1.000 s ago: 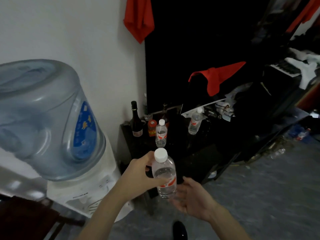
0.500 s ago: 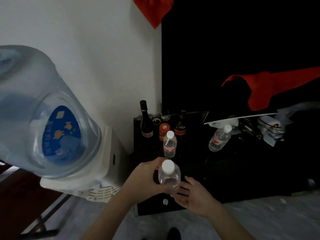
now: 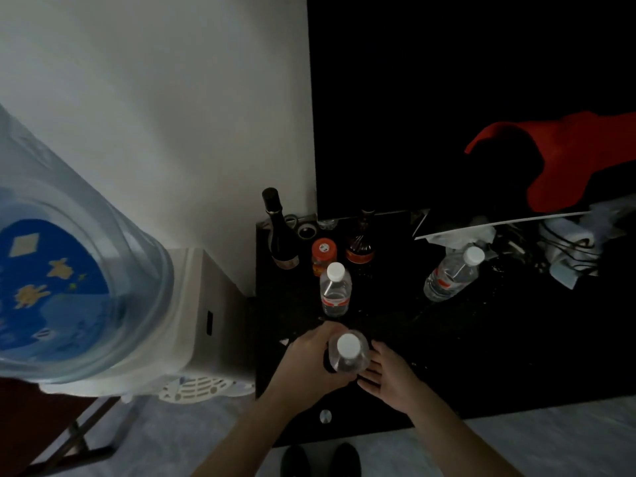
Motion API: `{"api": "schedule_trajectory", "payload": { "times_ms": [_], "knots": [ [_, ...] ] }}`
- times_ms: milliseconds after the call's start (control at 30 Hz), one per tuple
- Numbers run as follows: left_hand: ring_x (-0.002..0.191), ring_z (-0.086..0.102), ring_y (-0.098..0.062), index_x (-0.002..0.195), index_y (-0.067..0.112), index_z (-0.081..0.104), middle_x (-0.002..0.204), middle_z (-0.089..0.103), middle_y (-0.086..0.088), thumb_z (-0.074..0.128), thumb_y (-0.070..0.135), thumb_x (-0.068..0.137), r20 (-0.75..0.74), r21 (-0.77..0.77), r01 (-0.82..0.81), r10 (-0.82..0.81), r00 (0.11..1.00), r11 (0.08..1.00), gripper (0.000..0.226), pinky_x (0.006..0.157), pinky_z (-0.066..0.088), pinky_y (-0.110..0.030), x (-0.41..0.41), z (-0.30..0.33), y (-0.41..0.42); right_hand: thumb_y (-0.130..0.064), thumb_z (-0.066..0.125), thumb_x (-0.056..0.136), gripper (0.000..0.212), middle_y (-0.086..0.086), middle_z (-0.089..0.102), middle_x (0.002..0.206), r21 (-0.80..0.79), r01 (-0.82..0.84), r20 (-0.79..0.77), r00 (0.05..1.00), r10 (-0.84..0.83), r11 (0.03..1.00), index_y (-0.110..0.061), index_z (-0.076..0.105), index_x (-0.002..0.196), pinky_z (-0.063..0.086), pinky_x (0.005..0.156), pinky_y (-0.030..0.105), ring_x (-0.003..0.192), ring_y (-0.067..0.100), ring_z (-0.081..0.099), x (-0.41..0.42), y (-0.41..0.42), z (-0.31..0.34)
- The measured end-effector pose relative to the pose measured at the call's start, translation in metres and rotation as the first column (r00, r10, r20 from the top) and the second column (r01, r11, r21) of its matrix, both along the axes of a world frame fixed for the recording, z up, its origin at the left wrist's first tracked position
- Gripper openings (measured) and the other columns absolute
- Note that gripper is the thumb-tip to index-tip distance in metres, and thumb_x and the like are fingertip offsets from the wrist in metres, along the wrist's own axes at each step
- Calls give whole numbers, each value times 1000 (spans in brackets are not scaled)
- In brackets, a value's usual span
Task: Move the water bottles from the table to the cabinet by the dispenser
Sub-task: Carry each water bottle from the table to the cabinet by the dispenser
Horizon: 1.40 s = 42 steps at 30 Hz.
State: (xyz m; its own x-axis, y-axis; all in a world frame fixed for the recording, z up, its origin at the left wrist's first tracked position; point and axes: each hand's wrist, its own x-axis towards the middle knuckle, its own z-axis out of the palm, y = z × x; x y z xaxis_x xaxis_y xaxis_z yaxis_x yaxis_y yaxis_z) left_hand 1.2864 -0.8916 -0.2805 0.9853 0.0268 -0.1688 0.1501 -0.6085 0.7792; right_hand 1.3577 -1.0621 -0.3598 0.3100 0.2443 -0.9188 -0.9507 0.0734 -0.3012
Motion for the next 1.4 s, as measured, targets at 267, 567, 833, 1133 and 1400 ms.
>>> {"api": "schedule_trajectory", "payload": {
  "times_ms": [267,567,833,1133,1400],
  "knots": [
    [100,63,4,115,38,55,108,68,18,79,41,70,-1,18,-33,33,999,999,51,84,53,-21,6,-20,-6,-36,44,103,32,9,64,102,-120,-122,43,991,128,985,-11,63,97,44,92,40,97,23,58,10,6,-16],
    [100,63,5,117,37,55,109,67,19,83,44,74,-29,37,-30,31,999,999,51,85,53,-21,7,-40,-2,-33,40,105,28,5,65,104,-208,-185,89,974,207,960,-13,58,103,47,92,42,107,23,57,2,11,-24],
    [108,62,1,120,36,53,116,65,18,82,49,73,-63,20,-6,8,998,1000,57,93,54,-32,7,-42,1,-36,40,104,42,9,65,116,-231,-223,143,955,260,947,-6,58,126,48,89,41,105,24,59,5,7,-21],
    [138,41,-18,152,31,29,153,39,4,86,30,71,-187,124,95,-71,980,988,99,116,36,-35,2,-13,11,-34,45,102,39,6,63,120,-316,-299,263,885,385,901,-9,57,130,47,87,38,105,23,60,25,2,38],
    [134,47,-20,151,35,34,150,42,7,71,44,81,-46,495,-5,32,998,869,80,108,43,-39,-10,70,63,-27,53,96,38,11,67,115,-675,-297,564,383,732,675,-5,61,126,46,84,32,108,24,62,34,9,162]
  ]
}}
